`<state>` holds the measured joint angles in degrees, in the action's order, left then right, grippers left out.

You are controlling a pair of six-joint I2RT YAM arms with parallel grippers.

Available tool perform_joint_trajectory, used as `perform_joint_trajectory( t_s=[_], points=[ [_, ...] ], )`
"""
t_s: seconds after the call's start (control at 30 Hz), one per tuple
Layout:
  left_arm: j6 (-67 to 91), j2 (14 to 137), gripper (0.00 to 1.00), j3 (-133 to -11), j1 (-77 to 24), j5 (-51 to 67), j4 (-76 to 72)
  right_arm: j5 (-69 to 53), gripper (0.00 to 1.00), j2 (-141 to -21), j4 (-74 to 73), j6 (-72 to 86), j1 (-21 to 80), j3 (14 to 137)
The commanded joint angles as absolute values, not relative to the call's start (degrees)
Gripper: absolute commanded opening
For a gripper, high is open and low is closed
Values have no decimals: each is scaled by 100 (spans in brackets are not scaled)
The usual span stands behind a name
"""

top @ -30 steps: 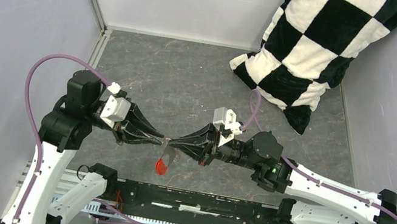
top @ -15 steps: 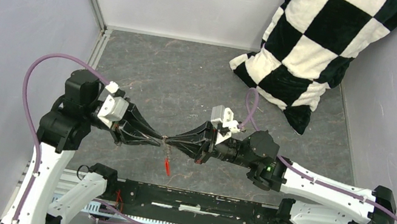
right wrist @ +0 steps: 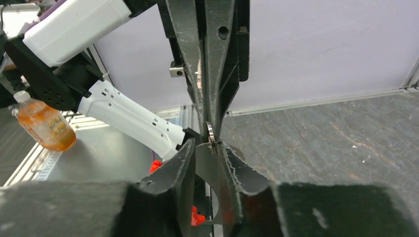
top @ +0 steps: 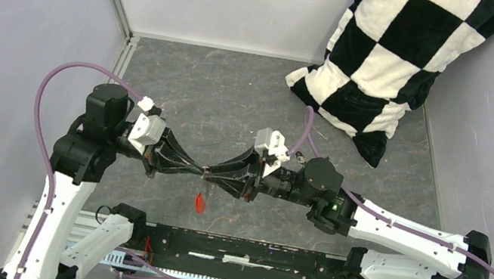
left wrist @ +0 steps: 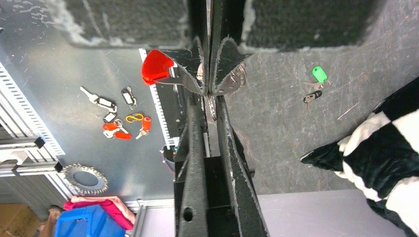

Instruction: Put the keys on the keyring

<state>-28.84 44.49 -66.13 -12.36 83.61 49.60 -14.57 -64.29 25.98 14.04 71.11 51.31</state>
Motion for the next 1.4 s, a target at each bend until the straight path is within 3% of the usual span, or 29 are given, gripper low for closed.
perform_joint_trajectory(
  t_s=[0.0, 0.1, 0.5, 0.83, 1.1, 1.37],
  points=[
    [-2780, 4404, 2, -6672, -1239, 8008, 4904, -1399, 35, -6359, 959, 656, 7069, 5997],
    [-2943, 4282, 2, -6503, -1240, 7744, 4889, -1434, 45, -6347, -121, 268, 6931, 6527],
    [-3063, 4145, 2, -6381, -1256, 7488, 4855, -1809, 42, -7733, -3176, -958, 6888, 9067],
    [-2947, 4096, 2, -6350, -1291, 7566, 4849, -2022, 24, -7868, -3236, -1063, 6891, 9325],
    [-2918, 4078, 2, -6284, -1310, 7576, 4851, -2328, 30, -7916, -3182, -1113, 6891, 9493],
    [-2875, 4104, 2, -6306, -1318, 7593, 4854, -2493, 29, -8142, -3400, -1195, 6904, 9707]
  ],
)
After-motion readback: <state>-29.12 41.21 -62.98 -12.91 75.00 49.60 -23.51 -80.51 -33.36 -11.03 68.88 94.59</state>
